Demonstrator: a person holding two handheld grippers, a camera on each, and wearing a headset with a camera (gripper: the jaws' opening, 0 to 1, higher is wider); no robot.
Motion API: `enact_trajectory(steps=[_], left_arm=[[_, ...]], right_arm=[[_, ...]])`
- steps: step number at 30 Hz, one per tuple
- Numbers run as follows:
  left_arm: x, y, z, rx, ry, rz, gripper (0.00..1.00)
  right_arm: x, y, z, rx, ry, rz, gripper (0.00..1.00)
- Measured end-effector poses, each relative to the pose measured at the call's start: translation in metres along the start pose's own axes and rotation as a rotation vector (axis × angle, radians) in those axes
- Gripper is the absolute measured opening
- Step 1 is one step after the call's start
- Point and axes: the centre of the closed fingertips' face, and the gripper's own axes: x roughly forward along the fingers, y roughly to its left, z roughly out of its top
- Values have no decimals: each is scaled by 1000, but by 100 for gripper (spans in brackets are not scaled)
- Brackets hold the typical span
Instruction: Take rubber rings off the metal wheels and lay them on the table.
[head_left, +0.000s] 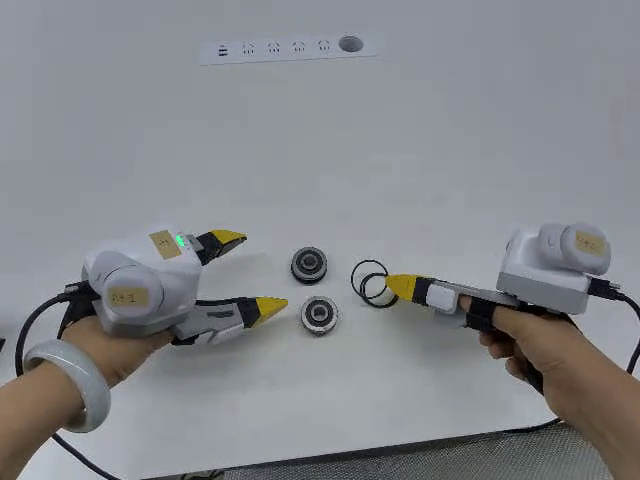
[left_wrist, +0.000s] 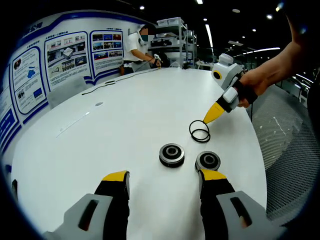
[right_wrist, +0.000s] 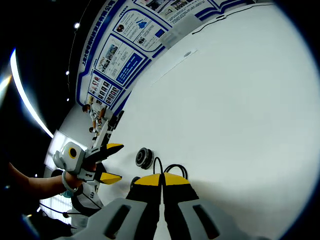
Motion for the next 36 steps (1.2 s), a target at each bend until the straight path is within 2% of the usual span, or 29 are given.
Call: enact_trajectory(steps=[5, 14, 22, 24, 25, 32, 36], left_arm=[[0, 2, -2, -6, 5, 4, 56], [-1, 0, -2, -6, 5, 1, 55], [0, 0, -2, -6, 5, -3, 54], [1, 0, -1, -6, 4, -5, 53], [1, 0, -1, -6, 4, -4, 53], [5, -3, 3, 0, 0, -16, 49], [8, -4, 8, 9, -6, -20, 46]], right_arm=[[-2, -9, -4, -7, 12, -28, 2], [-4, -11, -8, -61, 32, -55, 8], [-7, -12, -10, -170, 71, -76, 15], [-8, -13, -13, -235, 104, -76, 16], [-7, -13, -13, -251, 105, -82, 16], [-3, -8, -8, -244, 91, -75, 18], [4, -2, -2, -224, 72, -55, 19]])
